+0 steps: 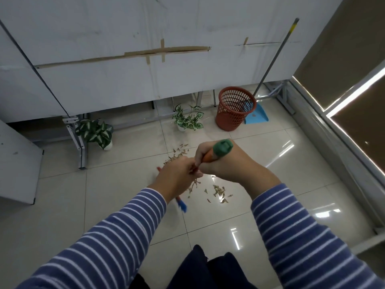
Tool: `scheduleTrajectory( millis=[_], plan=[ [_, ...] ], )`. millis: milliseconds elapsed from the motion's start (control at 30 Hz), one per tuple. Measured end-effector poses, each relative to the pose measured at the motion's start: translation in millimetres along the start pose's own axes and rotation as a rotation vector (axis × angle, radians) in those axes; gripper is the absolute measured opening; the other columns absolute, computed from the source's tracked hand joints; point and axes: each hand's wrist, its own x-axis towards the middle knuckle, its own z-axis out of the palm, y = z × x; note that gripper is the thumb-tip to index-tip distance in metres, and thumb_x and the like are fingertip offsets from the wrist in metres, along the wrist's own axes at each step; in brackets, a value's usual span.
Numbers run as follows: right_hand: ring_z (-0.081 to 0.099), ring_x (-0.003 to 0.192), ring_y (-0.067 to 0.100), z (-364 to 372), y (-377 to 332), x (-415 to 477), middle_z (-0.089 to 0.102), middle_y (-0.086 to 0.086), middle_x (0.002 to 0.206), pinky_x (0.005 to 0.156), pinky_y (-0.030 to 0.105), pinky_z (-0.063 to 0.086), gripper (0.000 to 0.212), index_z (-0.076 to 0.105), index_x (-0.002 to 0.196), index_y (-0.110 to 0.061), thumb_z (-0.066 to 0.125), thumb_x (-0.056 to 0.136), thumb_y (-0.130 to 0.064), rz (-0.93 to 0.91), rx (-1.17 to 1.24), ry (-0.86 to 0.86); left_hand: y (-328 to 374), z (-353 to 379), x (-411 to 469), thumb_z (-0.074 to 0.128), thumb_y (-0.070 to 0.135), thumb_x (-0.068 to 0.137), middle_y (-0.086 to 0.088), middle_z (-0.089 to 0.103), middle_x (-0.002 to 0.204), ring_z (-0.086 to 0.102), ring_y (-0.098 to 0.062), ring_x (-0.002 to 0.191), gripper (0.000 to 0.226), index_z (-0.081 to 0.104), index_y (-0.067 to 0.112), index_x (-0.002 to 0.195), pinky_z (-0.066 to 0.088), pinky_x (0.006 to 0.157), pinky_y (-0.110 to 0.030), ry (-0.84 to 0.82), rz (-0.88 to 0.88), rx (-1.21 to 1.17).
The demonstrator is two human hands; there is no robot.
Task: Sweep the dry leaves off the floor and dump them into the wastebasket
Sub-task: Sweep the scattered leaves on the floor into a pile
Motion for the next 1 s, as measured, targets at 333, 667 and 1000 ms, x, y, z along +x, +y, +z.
scheduleTrajectory(
  millis=[333,667,1000],
  plan=[
    [0.057,0.070,0.009,16.9,24.1,-3.1,0.064,-0.004,0.075,0.070,0.034,0.056,0.015,0.066,0.072,-0.021,0.067,0.072,-0.006,0.084,-0.055,-0.074,5.2,36.6,-7.4,0.061,0.029,0.089,0.007,0.058,0.092,0.054,-0.012,0.088,0.013,0.052,0.035,0.083,0.039,0.076,-0.022,-0.165,-0.134,-0.215],
    [0.065,0.078,0.019,-0.2,22.8,-9.0,0.071,0.004,0.079,0.075,0.042,0.057,0.014,0.064,0.070,-0.021,0.068,0.071,-0.008,0.014,-0.107,0.017,26.2,22.2,6.7,0.050,0.031,0.095,0.000,0.060,0.093,0.054,-0.015,0.085,0.012,0.056,0.023,0.091,0.035,0.064,-0.020,-0.087,-0.039,-0.214],
    [0.058,0.059,0.002,7.9,2.7,34.0,0.068,0.001,0.075,0.052,0.012,0.047,0.017,0.066,0.069,-0.020,0.069,0.073,-0.004,0.000,0.157,0.172,-11.1,-22.1,36.3,0.056,0.027,0.092,0.012,0.047,0.085,0.049,-0.011,0.083,0.008,0.058,0.025,0.099,0.033,0.072,-0.025,0.026,-0.049,0.014]
  ],
)
